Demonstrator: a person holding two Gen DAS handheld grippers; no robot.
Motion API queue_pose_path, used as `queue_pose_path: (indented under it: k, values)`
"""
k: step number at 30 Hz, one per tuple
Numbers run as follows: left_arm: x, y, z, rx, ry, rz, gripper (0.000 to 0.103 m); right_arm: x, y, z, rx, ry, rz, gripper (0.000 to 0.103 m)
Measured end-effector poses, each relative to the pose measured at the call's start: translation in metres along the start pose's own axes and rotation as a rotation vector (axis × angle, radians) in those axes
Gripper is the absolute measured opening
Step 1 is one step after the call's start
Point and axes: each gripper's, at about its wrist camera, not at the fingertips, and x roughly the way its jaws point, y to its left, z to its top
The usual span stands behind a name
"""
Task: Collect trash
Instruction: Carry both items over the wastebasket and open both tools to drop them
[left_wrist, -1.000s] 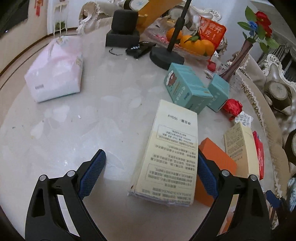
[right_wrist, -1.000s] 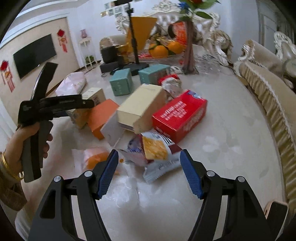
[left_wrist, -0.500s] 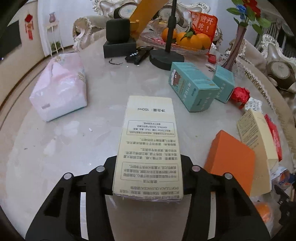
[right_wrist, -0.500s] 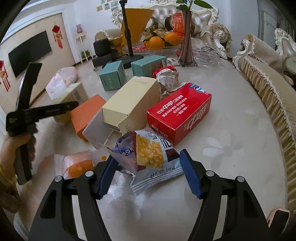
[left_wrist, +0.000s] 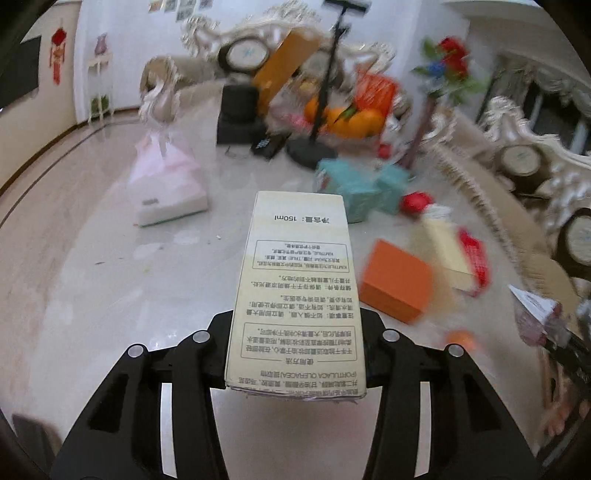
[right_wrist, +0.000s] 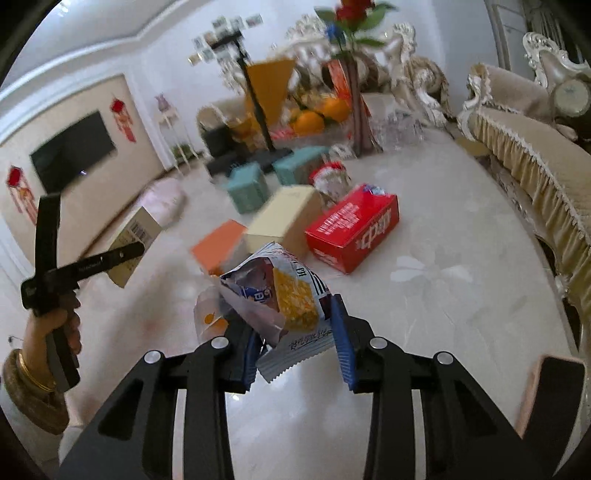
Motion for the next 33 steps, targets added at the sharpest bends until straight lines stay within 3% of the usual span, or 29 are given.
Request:
queue_pose_path:
  k: [5, 7, 11, 13, 17, 20, 23, 28, 33]
  values:
    - [-0.077, -0.019, -0.052, 0.066, -0.067, -0.088, 0.047, -0.076, 0.013, -0.045, 0.011, -0.065, 0.111, 0.033]
    - [-0.11, -0.029, -0.089, 0.095, -0.079, -0.126, 0.047, -0.101, 0.02, -0.071, 0.006, -0.061, 0.144, 0.033]
    - [-0.15, -0.052, -0.163, 0.144, -0.03, -0.182, 0.047, -0.134, 0.038, -0.128, -0.007, 0.029, 0.174, 0.033]
    - [-0.159, -0.064, -0.204, 0.142, 0.037, -0.225, 0.047, -0.137, 0.041, -0.16, 0.029, 0.12, 0.178, 0.033]
    - [-0.14, -0.086, -0.267, 0.172, 0.211, -0.261, 0.047, -0.102, 0.042, -0.213, 0.099, 0.31, 0.144, 0.033]
    - [-0.108, -0.101, -0.306, 0.174, 0.334, -0.293, 0.047, -0.068, 0.041, -0.241, 0.102, 0.413, 0.101, 0.033]
    - [-0.065, -0.115, -0.336, 0.227, 0.45, -0.277, 0.047, -0.039, 0.038, -0.26, 0.068, 0.49, 0.039, 0.033]
    - [-0.02, -0.115, -0.362, 0.23, 0.554, -0.239, 0.047, -0.001, 0.026, -0.275, 0.068, 0.563, -0.038, 0.033]
    - [-0.007, -0.111, -0.367, 0.211, 0.568, -0.222, 0.048, 0.007, 0.029, -0.279, 0.052, 0.578, -0.059, 0.033]
